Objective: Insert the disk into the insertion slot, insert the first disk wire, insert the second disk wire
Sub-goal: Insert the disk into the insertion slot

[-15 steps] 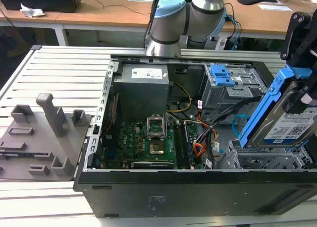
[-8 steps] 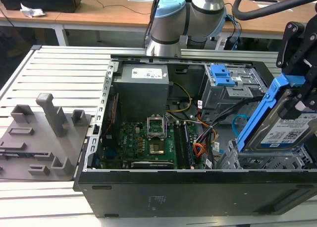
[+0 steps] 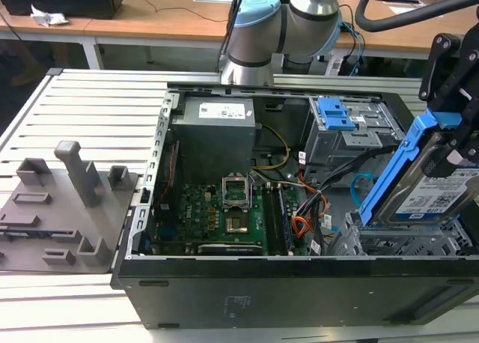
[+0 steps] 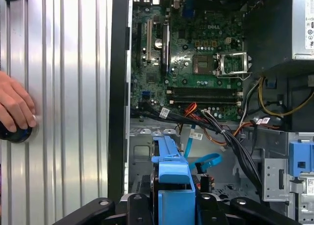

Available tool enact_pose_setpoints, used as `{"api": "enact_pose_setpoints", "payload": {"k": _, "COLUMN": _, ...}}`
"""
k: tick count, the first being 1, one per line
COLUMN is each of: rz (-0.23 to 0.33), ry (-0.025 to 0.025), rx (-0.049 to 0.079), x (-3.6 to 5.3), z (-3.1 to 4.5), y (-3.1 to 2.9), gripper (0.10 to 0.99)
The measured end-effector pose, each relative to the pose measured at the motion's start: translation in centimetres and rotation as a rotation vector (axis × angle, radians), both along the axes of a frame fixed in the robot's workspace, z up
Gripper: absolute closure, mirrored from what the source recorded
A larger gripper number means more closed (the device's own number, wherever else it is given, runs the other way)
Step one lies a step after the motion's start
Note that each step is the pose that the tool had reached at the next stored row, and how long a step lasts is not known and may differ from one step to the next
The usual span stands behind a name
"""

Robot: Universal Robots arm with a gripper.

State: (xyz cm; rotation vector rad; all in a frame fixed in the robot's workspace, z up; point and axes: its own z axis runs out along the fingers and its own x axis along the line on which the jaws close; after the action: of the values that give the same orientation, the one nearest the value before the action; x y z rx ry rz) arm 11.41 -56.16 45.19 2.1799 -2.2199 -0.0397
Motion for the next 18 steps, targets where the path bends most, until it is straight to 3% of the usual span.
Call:
{"api": "enact_pose_setpoints", "payload": {"k": 7, "rz": 0.000, "ry": 0.0001, "rx": -0.001, "x": 0.26, "z": 0.00, "y": 1.28, "gripper": 0.722}}
{"api": "enact_pose_setpoints", "payload": {"k": 18, "rz": 0.000, "ry": 0.0000, "rx": -0.001, "x": 0.27, "z": -0.03, "y": 1.36, "gripper": 0.722}}
